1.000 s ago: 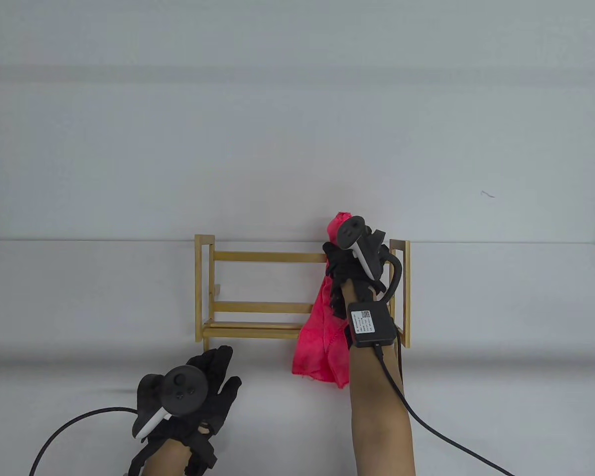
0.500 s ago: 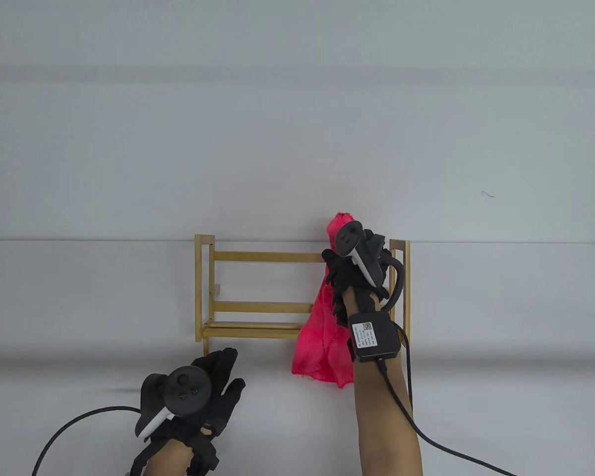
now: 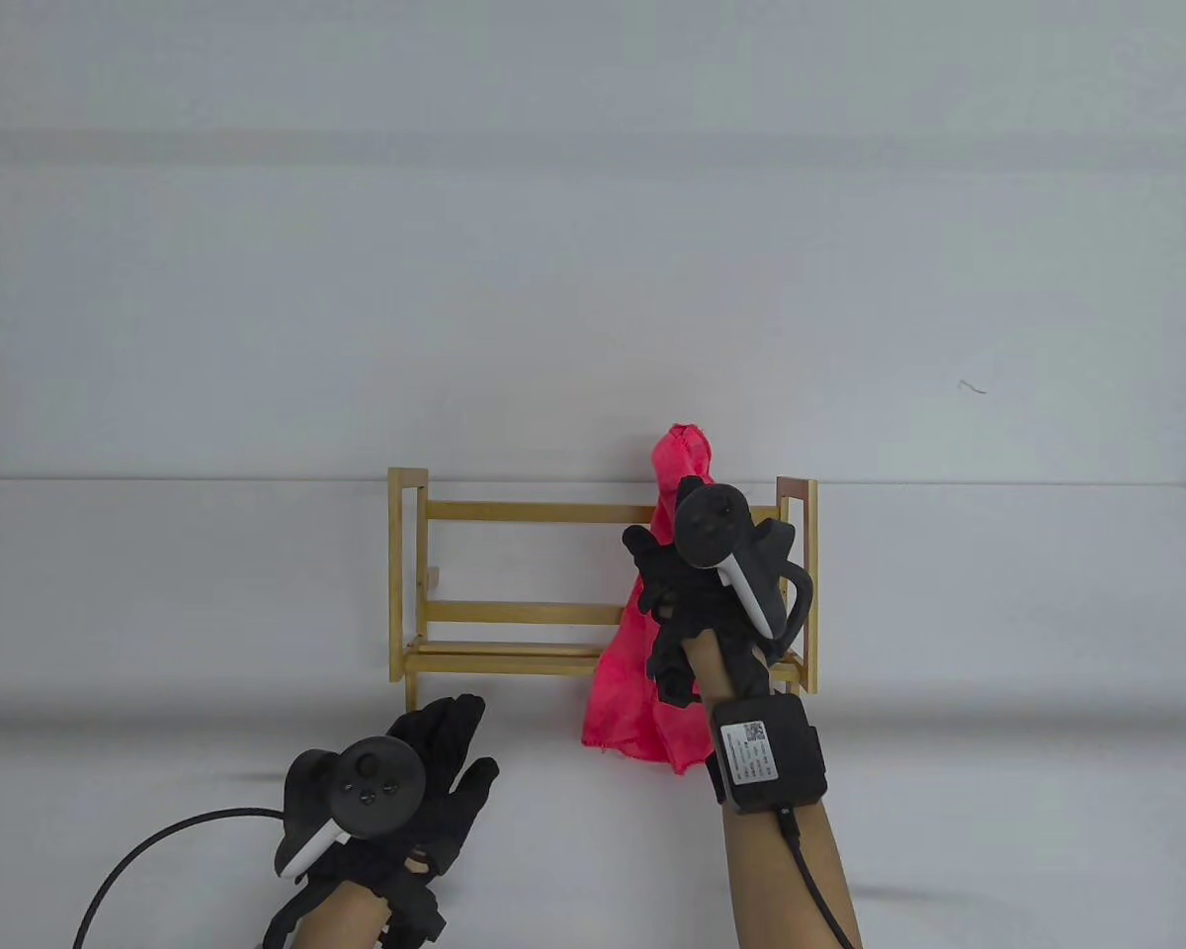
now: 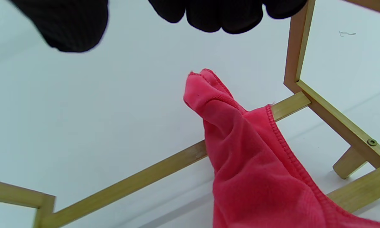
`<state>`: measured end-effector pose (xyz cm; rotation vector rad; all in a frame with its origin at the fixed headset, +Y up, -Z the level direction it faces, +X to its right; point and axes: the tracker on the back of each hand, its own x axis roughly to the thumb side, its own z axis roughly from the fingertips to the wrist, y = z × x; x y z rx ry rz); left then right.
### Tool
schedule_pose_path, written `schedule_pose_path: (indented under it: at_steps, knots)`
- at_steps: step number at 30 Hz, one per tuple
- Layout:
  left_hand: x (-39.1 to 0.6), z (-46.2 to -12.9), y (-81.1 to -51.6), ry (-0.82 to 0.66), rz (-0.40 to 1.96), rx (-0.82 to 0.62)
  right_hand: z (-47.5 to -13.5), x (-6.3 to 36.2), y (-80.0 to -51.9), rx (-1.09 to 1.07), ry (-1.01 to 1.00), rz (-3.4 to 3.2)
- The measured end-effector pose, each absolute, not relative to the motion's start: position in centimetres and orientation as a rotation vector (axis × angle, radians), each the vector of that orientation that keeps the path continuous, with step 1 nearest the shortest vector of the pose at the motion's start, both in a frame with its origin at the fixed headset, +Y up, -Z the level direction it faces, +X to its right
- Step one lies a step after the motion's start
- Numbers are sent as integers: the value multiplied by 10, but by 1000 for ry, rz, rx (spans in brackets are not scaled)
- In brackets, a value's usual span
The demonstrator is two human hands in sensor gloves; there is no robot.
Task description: Hang square towel on book rack
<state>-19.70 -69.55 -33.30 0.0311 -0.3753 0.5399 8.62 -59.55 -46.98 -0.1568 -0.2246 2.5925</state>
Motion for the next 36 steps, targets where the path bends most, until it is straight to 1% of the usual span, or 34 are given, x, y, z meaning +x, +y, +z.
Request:
schedule_pose_path:
  at_steps: [6,8,14,17,24,36]
  knots:
    - [-193,-333,-698,-395,561,22,-425,88,-589,-65,-290,2497]
    - [-192,-333,-698,-400,570,19,-415,88,-590,-49,-298,2481]
    - [-189,-332,-700,-413,592,2,-378,90,-599,12,-304,2445]
    - [-189,-332,-700,-418,599,3,-362,92,-609,30,-288,2439]
    - [-186,-331,-702,-431,627,-5,-341,97,-639,38,-257,2366]
    - [-184,-332,-708,-440,707,-2,-333,106,-684,52,-168,2307]
